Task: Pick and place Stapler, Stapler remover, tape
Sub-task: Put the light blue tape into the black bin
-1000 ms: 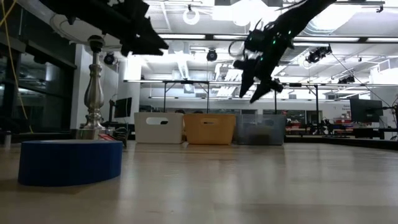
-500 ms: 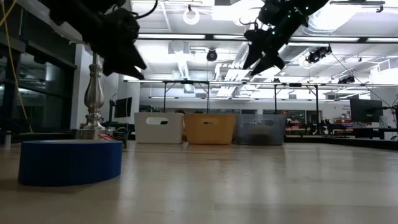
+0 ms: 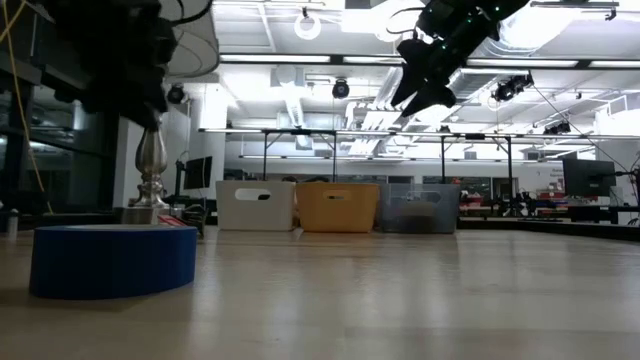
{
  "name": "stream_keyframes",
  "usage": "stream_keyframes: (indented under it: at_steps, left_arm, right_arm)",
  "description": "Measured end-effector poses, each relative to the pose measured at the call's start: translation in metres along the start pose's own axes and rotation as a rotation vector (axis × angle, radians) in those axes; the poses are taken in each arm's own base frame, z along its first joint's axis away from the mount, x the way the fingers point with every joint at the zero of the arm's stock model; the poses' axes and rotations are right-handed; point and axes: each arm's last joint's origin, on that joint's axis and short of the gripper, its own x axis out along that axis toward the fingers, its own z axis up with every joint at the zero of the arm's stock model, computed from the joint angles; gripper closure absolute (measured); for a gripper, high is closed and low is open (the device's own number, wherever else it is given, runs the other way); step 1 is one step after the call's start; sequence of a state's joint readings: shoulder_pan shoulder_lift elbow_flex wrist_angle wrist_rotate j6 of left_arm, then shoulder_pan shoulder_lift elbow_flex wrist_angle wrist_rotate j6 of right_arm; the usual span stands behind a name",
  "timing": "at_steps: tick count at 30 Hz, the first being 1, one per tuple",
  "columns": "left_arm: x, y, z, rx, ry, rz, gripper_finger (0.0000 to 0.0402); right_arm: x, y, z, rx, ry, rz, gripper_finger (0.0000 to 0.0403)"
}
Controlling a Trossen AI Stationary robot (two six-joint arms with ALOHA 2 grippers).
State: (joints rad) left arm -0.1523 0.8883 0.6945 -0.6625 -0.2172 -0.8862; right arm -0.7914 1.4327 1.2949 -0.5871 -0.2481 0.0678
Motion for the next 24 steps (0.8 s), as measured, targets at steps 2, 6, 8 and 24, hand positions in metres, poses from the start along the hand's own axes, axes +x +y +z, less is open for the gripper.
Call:
stream_keyframes:
  at_steps: [2,6,8,24]
  left_arm:
    - [0.000,-0.005,-0.008,-0.028,0.033,-0.002,0.0204]
    - [-0.004,-0.011,-0.022,-0.080,0.079,-0.014,0.0204]
    - [-0.005,-0.014,-0.028,-0.100,0.109,-0.024,0.0204]
    - [-0.015,-0.030,-0.076,-0.165,0.527,-0.053,0.0204]
  right_arm:
    - [0.000,0.000,0.000,-0.007,0.000,0.015,0.0183]
    - [0.000,0.001,0.000,-0.021,-0.003,0.049,0.0183]
    - [0.000,0.002,0.000,-0.024,-0.002,0.051,0.0183]
    - [0.000,0.002,0.000,-0.047,0.002,0.066,0.0183]
